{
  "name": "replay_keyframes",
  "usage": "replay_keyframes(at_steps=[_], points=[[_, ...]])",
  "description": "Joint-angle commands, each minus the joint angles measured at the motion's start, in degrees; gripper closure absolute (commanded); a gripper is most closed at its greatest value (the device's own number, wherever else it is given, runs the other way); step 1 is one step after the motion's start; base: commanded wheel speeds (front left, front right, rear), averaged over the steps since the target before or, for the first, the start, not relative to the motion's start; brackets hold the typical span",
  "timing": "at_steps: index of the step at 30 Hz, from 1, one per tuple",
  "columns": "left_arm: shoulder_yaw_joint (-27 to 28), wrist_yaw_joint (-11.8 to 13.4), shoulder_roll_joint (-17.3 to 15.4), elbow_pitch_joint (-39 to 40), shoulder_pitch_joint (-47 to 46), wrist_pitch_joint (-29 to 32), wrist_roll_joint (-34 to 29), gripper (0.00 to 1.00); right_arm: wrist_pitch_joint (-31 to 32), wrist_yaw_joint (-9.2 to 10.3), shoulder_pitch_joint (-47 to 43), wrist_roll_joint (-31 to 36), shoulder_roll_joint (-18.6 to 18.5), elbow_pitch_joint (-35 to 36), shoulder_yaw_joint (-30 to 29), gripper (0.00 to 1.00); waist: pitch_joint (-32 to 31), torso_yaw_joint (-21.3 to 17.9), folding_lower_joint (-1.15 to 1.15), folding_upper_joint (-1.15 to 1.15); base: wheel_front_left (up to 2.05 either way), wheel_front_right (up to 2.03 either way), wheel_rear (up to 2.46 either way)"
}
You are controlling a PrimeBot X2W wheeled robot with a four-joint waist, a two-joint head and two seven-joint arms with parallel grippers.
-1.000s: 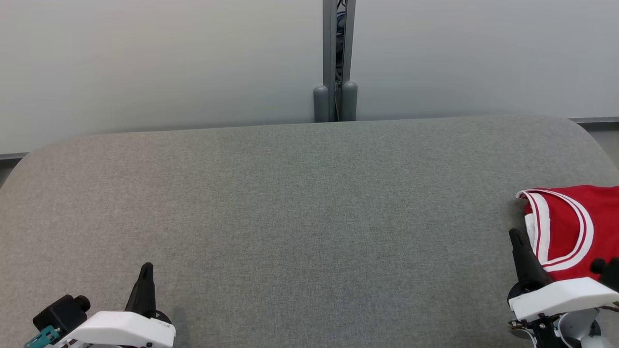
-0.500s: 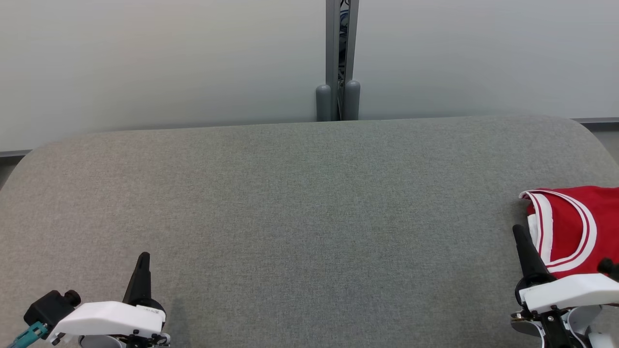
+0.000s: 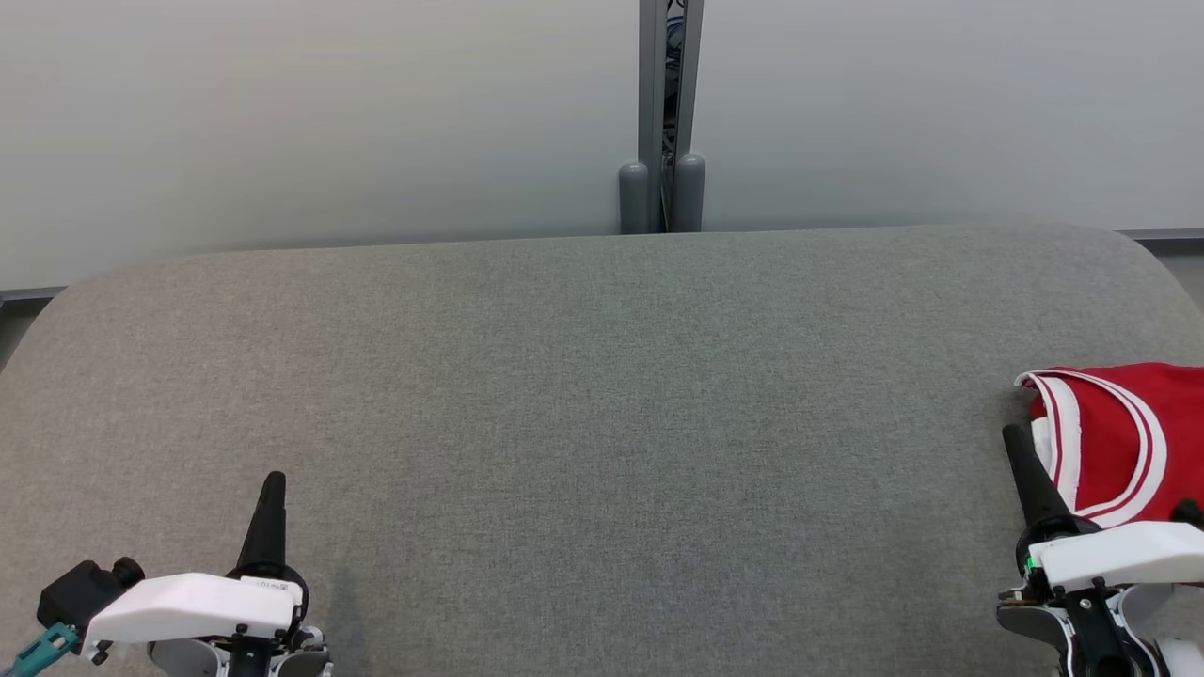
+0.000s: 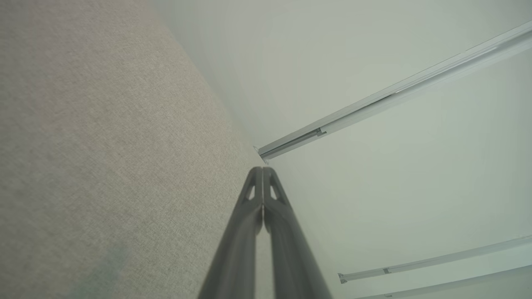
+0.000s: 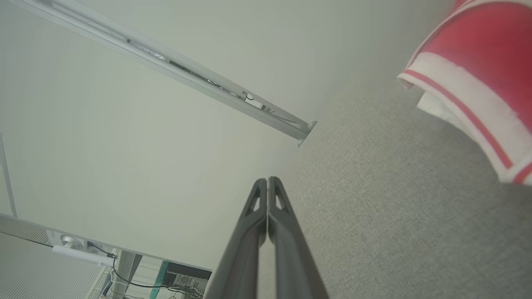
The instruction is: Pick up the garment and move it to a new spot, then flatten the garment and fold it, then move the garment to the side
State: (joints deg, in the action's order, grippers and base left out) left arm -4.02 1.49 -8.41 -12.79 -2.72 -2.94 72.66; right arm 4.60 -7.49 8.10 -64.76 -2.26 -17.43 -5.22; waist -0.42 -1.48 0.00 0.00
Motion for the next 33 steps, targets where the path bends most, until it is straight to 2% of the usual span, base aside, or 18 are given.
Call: replay_keyframes(at_steps=[1, 33], points=[[0.84, -0.67, -0.13, 0.24, -1.54, 0.38, 1.22, 1.00, 0.39, -0.01, 1.41, -1.43, -0.54, 0.27, -0.33, 1.00, 0.01, 0.03, 0.00, 0.00, 0.00, 0.00, 0.00], [6.53, -5.93, 3.21, -1.66, -4.10, 3.96, 12.59, 1.00, 3.28, -0.01, 3.52, -16.97, -0.72, -1.76, -1.69, 1.00, 0.41, 0.83, 0.00, 0.00, 0.00, 0.00, 0.00]])
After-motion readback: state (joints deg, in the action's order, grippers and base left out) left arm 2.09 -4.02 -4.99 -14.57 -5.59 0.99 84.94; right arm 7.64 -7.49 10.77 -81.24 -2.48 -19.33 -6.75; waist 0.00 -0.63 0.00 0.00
